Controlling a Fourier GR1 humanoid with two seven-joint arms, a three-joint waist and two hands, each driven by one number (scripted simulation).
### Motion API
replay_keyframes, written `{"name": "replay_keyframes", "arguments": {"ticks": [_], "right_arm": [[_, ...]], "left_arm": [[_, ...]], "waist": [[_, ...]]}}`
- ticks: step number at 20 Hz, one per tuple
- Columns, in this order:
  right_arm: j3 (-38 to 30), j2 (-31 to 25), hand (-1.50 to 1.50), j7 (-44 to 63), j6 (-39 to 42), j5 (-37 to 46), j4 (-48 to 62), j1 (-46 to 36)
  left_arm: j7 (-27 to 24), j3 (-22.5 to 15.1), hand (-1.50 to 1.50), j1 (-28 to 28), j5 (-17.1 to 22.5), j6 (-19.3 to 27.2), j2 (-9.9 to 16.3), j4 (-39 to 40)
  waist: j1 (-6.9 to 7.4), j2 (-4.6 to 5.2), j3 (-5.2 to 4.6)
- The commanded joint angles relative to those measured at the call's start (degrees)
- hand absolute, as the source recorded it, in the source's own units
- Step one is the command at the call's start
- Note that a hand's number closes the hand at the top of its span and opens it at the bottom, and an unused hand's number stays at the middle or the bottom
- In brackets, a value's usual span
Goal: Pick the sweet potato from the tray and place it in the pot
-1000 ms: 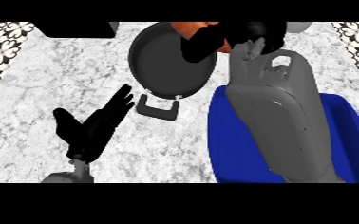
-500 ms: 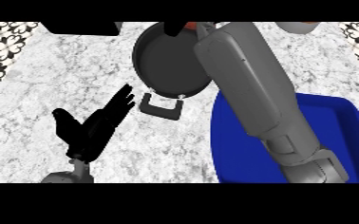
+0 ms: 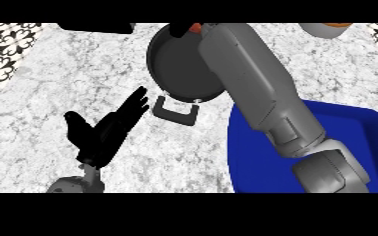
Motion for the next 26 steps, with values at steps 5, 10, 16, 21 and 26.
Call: {"name": "replay_keyframes", "arguments": {"ticks": [5,10,16,21,26], "right_arm": [[-1.97,0.01,1.5,-5.18,-7.09,-8.32,11.43,-1.27],[-8.04,0.01,-1.5,-11.43,-9.57,-18.43,10.88,0.73],[-10.2,0.01,-1.5,-22.4,-11.62,-25.77,12.33,1.89],[-10.77,0.01,-1.5,-25.03,-18.8,-27.31,14.63,-1.96],[-12.22,0.01,-1.5,-28.26,-21.68,-27.35,17.6,-0.44]], "left_arm": [[0.86,0.79,0.0,-2.97,0.93,-1.29,0.49,1.04],[0.31,-1.48,0.0,-3.53,-1.05,-0.3,-1.25,1.64],[0.12,-1.74,0.0,-3.62,-0.48,-1.13,-1.68,3.04],[0.06,-2.16,0.0,-4.17,-1.37,-0.68,-1.88,2.42],[-1.78,0.46,0.0,2.0,0.93,-2.14,0.45,-0.1]], "waist": [[2.33,0.78,-0.02],[3.87,1.4,0.12],[4.25,1.53,0.09],[4.22,1.14,0.02],[0.88,0.21,0.04]]}}
